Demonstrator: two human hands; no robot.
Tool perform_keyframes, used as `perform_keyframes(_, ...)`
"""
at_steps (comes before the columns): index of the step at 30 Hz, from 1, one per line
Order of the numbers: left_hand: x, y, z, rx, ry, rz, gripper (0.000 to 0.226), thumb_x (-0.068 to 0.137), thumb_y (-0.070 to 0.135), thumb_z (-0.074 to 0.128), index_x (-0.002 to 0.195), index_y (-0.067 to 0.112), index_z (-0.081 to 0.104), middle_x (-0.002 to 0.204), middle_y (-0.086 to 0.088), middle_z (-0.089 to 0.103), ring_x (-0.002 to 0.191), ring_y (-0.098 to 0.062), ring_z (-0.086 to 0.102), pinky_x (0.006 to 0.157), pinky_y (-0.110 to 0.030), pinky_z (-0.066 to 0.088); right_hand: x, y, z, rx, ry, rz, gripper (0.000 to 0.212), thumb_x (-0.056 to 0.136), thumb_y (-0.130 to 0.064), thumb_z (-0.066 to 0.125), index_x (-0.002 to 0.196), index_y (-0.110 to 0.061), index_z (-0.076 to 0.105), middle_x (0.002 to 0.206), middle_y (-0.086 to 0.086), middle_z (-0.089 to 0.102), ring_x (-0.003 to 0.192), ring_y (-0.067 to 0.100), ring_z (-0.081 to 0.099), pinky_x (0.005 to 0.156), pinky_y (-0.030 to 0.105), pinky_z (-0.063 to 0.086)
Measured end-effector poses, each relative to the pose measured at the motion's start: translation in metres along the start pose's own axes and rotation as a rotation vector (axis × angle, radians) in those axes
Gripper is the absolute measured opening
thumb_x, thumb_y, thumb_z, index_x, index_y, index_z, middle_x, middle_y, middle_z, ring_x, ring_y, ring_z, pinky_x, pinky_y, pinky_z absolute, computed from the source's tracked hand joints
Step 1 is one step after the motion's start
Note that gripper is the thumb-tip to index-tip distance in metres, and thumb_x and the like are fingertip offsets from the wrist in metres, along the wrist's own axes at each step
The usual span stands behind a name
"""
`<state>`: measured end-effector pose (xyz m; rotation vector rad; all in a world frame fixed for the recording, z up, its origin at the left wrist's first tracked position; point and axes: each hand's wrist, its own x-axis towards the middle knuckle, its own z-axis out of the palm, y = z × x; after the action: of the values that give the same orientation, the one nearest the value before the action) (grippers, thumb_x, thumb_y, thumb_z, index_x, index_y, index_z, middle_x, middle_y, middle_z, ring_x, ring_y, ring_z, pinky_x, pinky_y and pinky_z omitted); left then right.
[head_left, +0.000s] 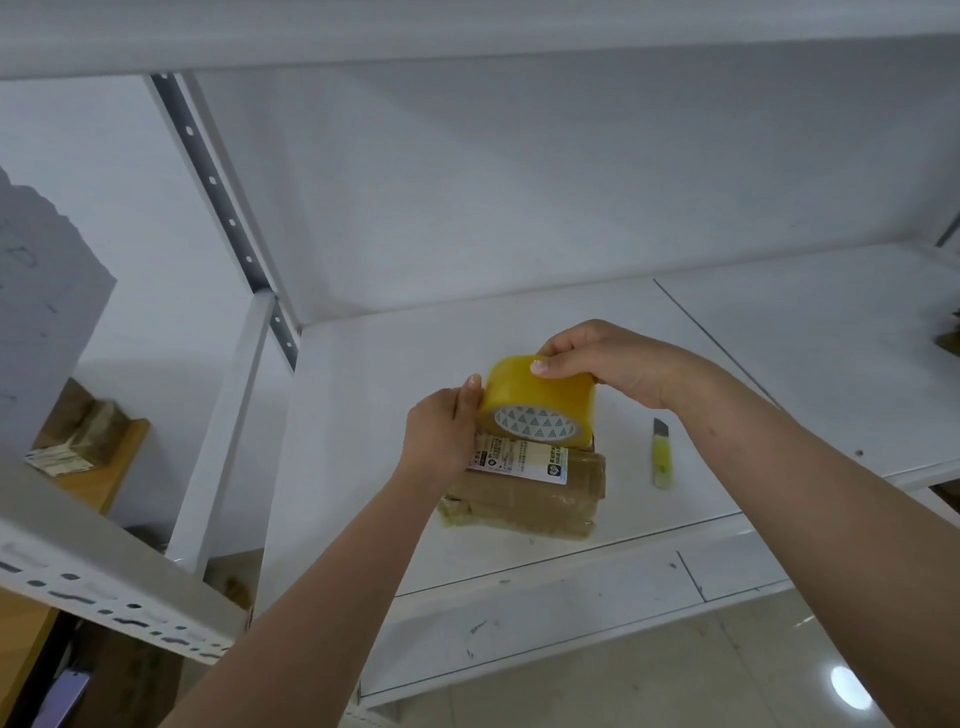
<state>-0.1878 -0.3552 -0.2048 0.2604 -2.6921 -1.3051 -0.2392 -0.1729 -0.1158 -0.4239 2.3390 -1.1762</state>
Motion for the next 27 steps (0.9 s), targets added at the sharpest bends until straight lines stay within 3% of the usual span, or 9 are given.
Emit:
perform_keyframes(5, 0.003, -0.005, -0.001, -0.097, 0.0, -0.014, 0.06, 0.104, 0.043, 0.03, 0.084, -0.002, 0.064, 0.078, -0.018, 0.068, 0.077, -0.032, 0.066, 0.077, -0.044, 0.054, 0.005, 0.0, 0.004, -0.019, -0.027, 0.016, 0.025, 0.089, -0.04, 0.063, 0.086, -0.016, 0.069, 0.094, 0.0, 0.066, 0.103, 0.021, 0.059, 0.102, 0.038, 0.04)
perform_keyframes(9, 0.006, -0.005, -0.002, -0.115, 0.039, 0.008, 0.055, 0.105, 0.041, 0.03, 0.076, 0.007, 0.064, 0.071, -0.009, 0.066, 0.069, -0.026, 0.066, 0.07, -0.036, 0.055, 0.004, -0.004, -0.005, 0.034, -0.034, -0.02, 0.028, 0.092, -0.027, 0.062, 0.094, 0.0, 0.068, 0.094, 0.009, 0.065, 0.095, 0.024, 0.059, 0.099, 0.043, 0.043)
perform_keyframes(12, 0.008, -0.004, -0.002, -0.269, 0.048, -0.007, 0.042, 0.104, 0.041, 0.036, 0.085, 0.02, 0.068, 0.076, 0.003, 0.07, 0.071, -0.011, 0.068, 0.056, -0.024, 0.056, 0.001, -0.011, -0.017, 0.016, 0.001, -0.03, 0.019, 0.087, -0.027, 0.068, 0.087, -0.008, 0.072, 0.083, 0.003, 0.07, 0.087, 0.022, 0.063, 0.08, 0.034, 0.048)
perform_keyframes(16, 0.012, -0.005, -0.001, -0.423, 0.031, -0.094, 0.04, 0.102, 0.041, 0.041, 0.086, 0.017, 0.068, 0.08, 0.0, 0.072, 0.074, -0.012, 0.07, 0.052, -0.024, 0.057, 0.0, -0.009, -0.023, -0.064, 0.007, 0.095, 0.036, 0.082, -0.044, 0.071, 0.088, -0.009, 0.073, 0.072, 0.006, 0.073, 0.06, 0.016, 0.067, 0.06, 0.027, 0.051)
perform_keyframes(19, 0.013, -0.005, -0.004, -0.513, 0.01, -0.143, 0.041, 0.102, 0.039, 0.042, 0.088, 0.013, 0.07, 0.08, -0.003, 0.073, 0.073, -0.012, 0.071, 0.051, -0.026, 0.056, -0.003, 0.0, -0.02, -0.042, -0.047, 0.111, 0.032, 0.085, -0.041, 0.068, 0.091, -0.01, 0.073, 0.087, 0.007, 0.073, 0.081, 0.021, 0.066, 0.078, 0.033, 0.05)
perform_keyframes(23, 0.011, -0.013, -0.01, -0.5, 0.02, -0.124, 0.04, 0.103, 0.039, 0.04, 0.088, 0.018, 0.07, 0.079, 0.002, 0.074, 0.075, -0.011, 0.071, 0.057, -0.027, 0.057, -0.003, 0.006, -0.019, 0.075, -0.114, 0.096, 0.022, 0.091, -0.025, 0.063, 0.095, -0.004, 0.07, 0.095, 0.013, 0.07, 0.093, 0.027, 0.064, 0.088, 0.037, 0.049)
perform_keyframes(27, 0.009, -0.027, -0.02, -0.298, 0.151, -0.022, 0.041, 0.104, 0.042, 0.033, 0.094, 0.026, 0.07, 0.087, 0.016, 0.071, 0.081, -0.001, 0.067, 0.074, -0.026, 0.053, 0.005, -0.001, -0.014, -0.147, -0.035, 0.099, 0.042, 0.086, -0.041, 0.069, 0.099, -0.001, 0.072, 0.1, 0.016, 0.071, 0.086, 0.023, 0.064, 0.081, 0.034, 0.048)
